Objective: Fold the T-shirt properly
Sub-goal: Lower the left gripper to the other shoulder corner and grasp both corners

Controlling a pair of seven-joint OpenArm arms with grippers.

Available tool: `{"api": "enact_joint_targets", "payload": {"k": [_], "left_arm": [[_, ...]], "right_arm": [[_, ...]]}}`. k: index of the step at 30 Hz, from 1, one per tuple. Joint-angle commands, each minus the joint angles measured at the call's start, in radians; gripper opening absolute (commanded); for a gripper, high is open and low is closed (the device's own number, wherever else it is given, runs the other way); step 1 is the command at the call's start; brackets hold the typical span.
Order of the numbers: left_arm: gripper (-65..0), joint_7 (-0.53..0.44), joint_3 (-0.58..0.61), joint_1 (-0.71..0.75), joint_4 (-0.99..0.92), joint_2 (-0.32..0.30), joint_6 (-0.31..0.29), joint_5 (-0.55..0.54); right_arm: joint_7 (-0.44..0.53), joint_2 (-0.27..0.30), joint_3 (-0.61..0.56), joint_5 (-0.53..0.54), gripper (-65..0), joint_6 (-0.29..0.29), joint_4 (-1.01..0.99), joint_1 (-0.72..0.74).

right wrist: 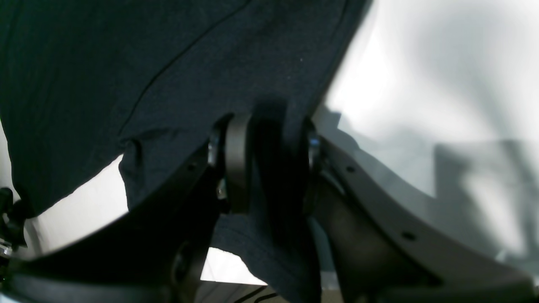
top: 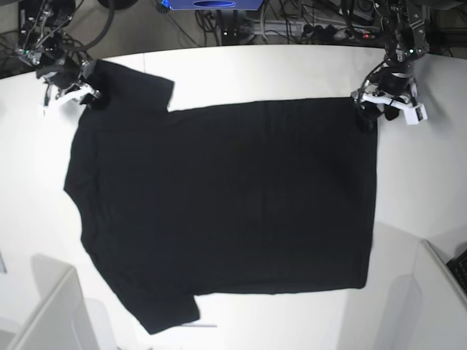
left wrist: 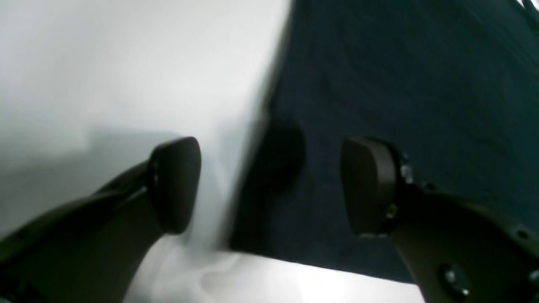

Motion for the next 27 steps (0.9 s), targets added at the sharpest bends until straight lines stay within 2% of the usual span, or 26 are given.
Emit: {"api": "enact_joint_targets", "payload": {"k": [1, 3, 5, 8, 11, 14, 16, 17, 27], "left_arm": [[-15.8, 0.053, 0.015, 0.01, -0.002, 0.002, 0.004, -0.004], [-17.3, 0.053, 0.023, 0.01, -0.002, 0.006, 0.004, -0.004], [-23.7, 0.058, 0.025, 0.01, -0.003, 0.006, 0.004, -0.004], [-40.2, 0.059, 0.025, 0.01, -0.003, 0.006, 0.004, -0.004], [-63.4, 0.059, 0.015, 0.01, -0.003, 0.006, 0.004, -0.004], [-65.0, 0.059, 0.014, 0.017, -0.005, 0.006, 0.004, -0.004], [-65.0, 0.059, 0.014, 0.018, -0.005, 0.002, 0.004, -0.004], [-65.0, 0.059, 0.014, 0.02, -0.005, 0.001, 0.004, -0.004], [-65.0, 0.052, 0.012, 0.06, 0.004, -0.008, 0.004, -0.001]], "right_arm": [[-0.066, 0.004, -0.002, -0.063, -49.5, -0.022, -0.01, -0.014], [-0.059, 0.004, -0.002, -0.063, -49.5, -0.022, -0.01, -0.013], [-0.025, 0.004, -0.009, -0.063, -49.5, -0.022, -0.01, -0.017], [-0.002, 0.004, -0.009, -0.064, -49.7, -0.022, -0.01, -0.019], [0.001, 0.004, -0.005, -0.064, -49.7, -0.022, -0.011, -0.019], [0.003, 0.004, -0.003, -0.064, -50.6, -0.022, -0.011, -0.019], [0.003, 0.004, -0.002, -0.064, -57.9, -0.022, -0.011, -0.016], [0.003, 0.002, -0.002, -0.064, -64.8, -0.022, -0.011, -0.014], [0.004, 0.001, 0.001, -0.059, -65.0, -0.026, -0.067, -0.039]]}}
